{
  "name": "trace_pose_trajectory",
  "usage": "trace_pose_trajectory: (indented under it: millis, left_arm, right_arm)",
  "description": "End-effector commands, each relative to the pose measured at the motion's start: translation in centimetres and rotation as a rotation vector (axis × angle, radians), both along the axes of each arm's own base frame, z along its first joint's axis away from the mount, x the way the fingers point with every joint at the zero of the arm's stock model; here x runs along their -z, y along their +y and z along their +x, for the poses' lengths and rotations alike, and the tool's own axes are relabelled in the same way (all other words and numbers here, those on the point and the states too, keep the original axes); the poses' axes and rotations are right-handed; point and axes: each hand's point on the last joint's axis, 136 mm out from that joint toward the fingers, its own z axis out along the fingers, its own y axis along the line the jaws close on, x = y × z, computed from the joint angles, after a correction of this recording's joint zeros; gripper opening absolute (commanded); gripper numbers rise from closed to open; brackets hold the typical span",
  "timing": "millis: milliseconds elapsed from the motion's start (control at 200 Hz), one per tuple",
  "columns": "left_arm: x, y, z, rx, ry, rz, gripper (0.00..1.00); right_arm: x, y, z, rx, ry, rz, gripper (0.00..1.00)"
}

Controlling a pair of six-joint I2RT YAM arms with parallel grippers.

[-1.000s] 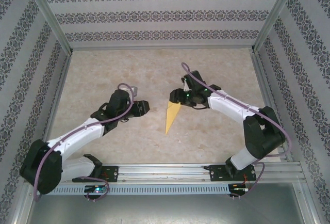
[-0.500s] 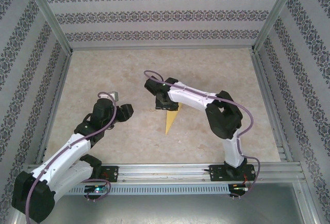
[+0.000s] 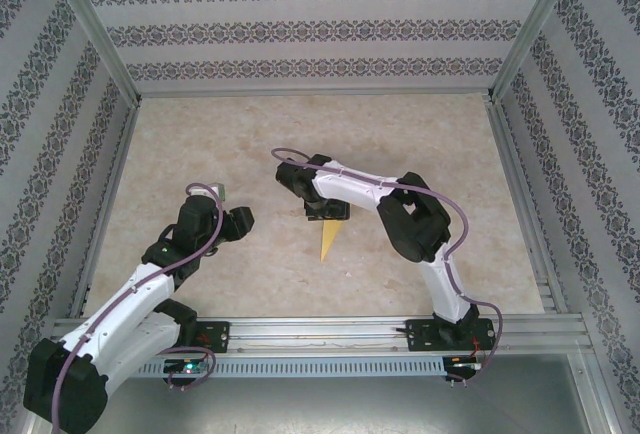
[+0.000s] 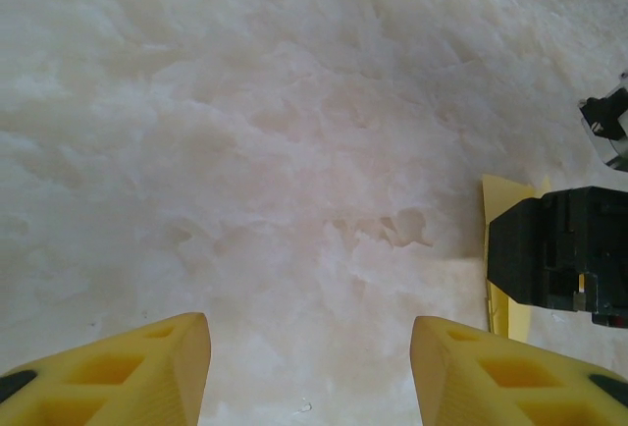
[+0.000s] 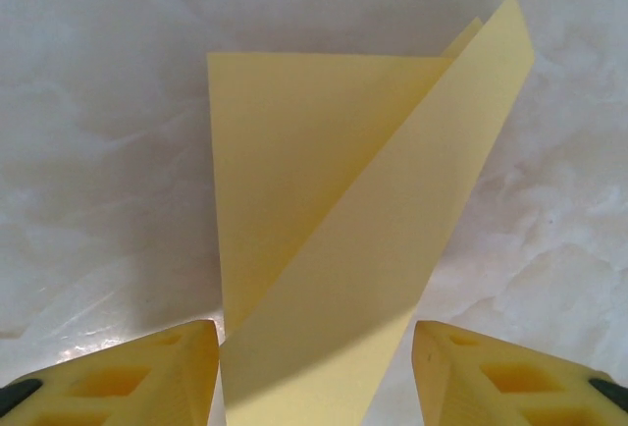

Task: Fold a paper plane with a square sheet of paper (fold left side to right side)
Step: Turn over the paper plane at the center of the table.

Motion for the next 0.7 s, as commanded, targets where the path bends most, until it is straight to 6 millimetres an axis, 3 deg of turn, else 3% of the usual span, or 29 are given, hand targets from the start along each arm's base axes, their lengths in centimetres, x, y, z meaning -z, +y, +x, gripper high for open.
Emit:
trace_pose_trajectory:
  millis: [0,300,465,605,700]
  left_arm:
    - [0.7,0.4,-0.3,0.008,0.026,0.029,0.56]
    - [0.7,0.2,-0.2,0.015,0.034,0.022,0.56]
    - [0.7,0.2,-0.2,0.018,0.039,0.023,0.57]
    - [0.2,0.1,0.0,0.021,0.033,0.012,0.57]
    - [-0.4,0.0,0.2,0.022,0.024,-0.003,0.58]
  right_arm:
    - [-0.2,0.1,-0.2,-0.013,-0.007,-0.037,0.52]
    - [-1.6,-0.1,-0.2,-0.019,-0.039,-0.032,0.34]
    - [-2.7,-0.3,-0.4,-0.017,-0.058,-0.020,0.19]
    - [-4.3,-0.5,-0.6,-0.024,-0.084,0.003,0.03]
    - [-5.7,-0.6,-0.8,-0.035,-0.113,0.028,0.00]
